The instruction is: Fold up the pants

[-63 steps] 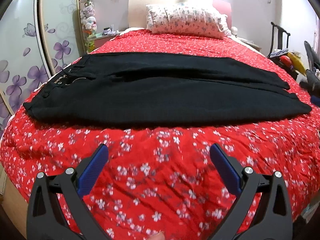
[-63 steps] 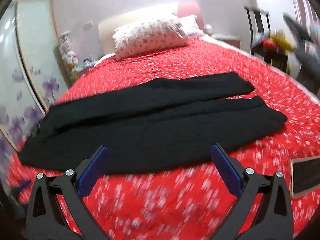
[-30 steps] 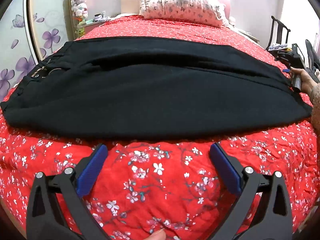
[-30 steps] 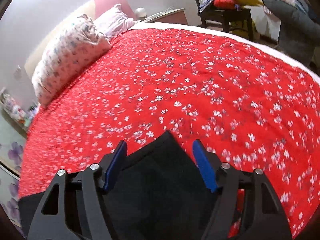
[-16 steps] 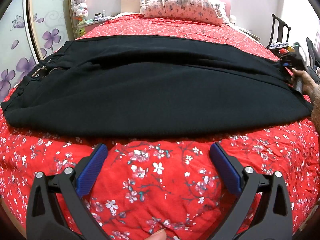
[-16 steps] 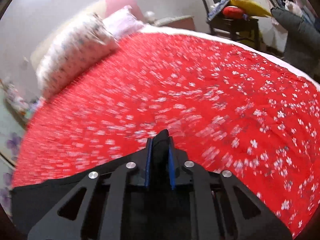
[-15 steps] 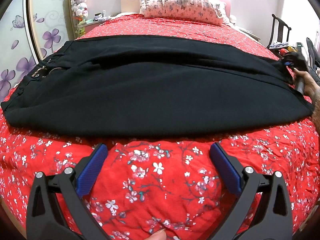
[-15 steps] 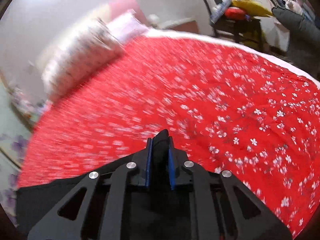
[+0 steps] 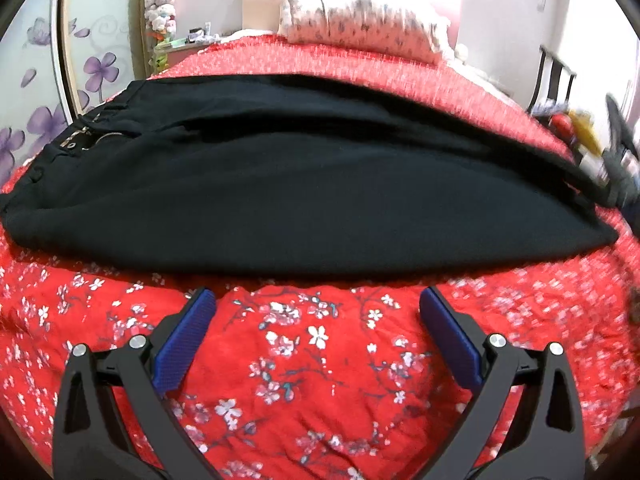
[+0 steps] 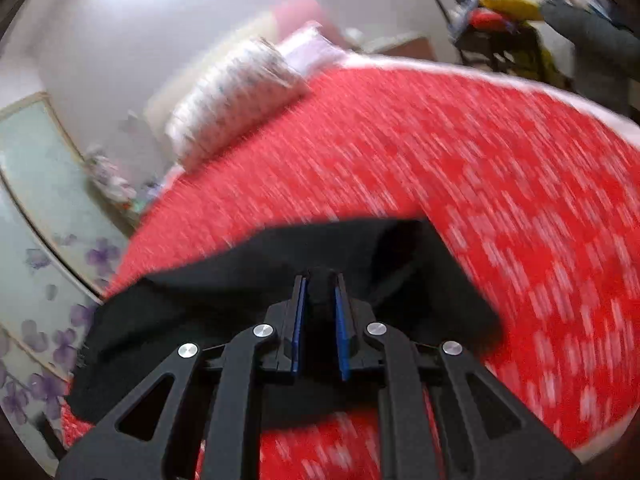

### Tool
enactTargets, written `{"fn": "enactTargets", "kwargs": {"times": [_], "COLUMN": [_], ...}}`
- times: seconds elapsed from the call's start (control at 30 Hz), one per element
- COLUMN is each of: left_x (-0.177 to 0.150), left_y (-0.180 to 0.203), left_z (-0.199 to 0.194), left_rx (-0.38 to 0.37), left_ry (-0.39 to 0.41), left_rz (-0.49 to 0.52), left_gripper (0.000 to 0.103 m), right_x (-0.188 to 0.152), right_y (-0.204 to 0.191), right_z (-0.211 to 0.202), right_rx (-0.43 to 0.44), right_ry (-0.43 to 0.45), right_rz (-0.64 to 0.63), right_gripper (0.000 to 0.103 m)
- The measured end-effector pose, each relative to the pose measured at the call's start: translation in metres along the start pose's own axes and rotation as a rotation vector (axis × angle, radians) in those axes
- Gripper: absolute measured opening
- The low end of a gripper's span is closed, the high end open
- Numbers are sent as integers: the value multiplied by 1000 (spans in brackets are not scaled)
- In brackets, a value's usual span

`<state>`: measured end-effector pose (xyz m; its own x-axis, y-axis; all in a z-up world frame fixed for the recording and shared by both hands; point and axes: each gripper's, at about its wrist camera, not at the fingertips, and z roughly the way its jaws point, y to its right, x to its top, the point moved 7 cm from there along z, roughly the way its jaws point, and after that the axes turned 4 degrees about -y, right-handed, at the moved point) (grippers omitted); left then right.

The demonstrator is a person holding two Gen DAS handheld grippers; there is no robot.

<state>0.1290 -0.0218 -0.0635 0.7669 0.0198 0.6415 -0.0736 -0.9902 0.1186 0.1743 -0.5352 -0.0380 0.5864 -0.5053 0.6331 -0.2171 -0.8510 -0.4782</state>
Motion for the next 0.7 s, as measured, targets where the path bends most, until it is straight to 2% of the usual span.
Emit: {"fn": "enactTargets", "kwargs": {"times": [0.07, 0.1, 0.13, 0.17, 0.2, 0.27, 0.33, 0.4, 0.43, 0.5, 0.57, 0.7], "left_x": [0, 0, 0, 0, -1, -1, 0, 1, 1, 0, 0, -1], "left_y": [-4, -7, -13, -17, -23, -32, -42, -49, -50, -51, -52, -56], "left_z": [-9, -15, -24, -29, -35, -44, -52, -55, -55, -55, -57, -64], "left_rx": [-41, -58, -75, -80, -80, -77, -76, -84, -89, -101, -111, -106], "left_ry": [6, 15, 27, 34, 42, 54, 76, 83, 82, 74, 71, 91], "left_rz": [-47, -72, -104, -120, -135, -152, -182, -222, -238, -262, -262, -248], "left_gripper": [101, 101, 101, 101, 101, 101, 101, 101, 101, 101, 101, 101], "right_x": [-23, -27, -30, -31, -33, -33, -31, -34, -39, -46, -50, -52], "right_y": [13, 16, 17, 17, 20, 18, 10, -1, -9, -20, -22, -18], "right_z": [10, 12, 8, 4, -4, -21, -35, -34, -27, -7, 11, 36], "right_rx": [-51, -59, -73, -82, -97, -58, 76, 201, 256, 288, 317, 271], "right_ry": [-80, -99, -106, -108, -111, -76, -43, -62, -103, -173, -208, -198], "right_rz": [57, 77, 112, 133, 163, 239, 343, 429, 477, 559, 663, 761], "right_gripper": [15, 22, 40, 48, 61, 63, 62, 61, 57, 53, 51, 51]}}
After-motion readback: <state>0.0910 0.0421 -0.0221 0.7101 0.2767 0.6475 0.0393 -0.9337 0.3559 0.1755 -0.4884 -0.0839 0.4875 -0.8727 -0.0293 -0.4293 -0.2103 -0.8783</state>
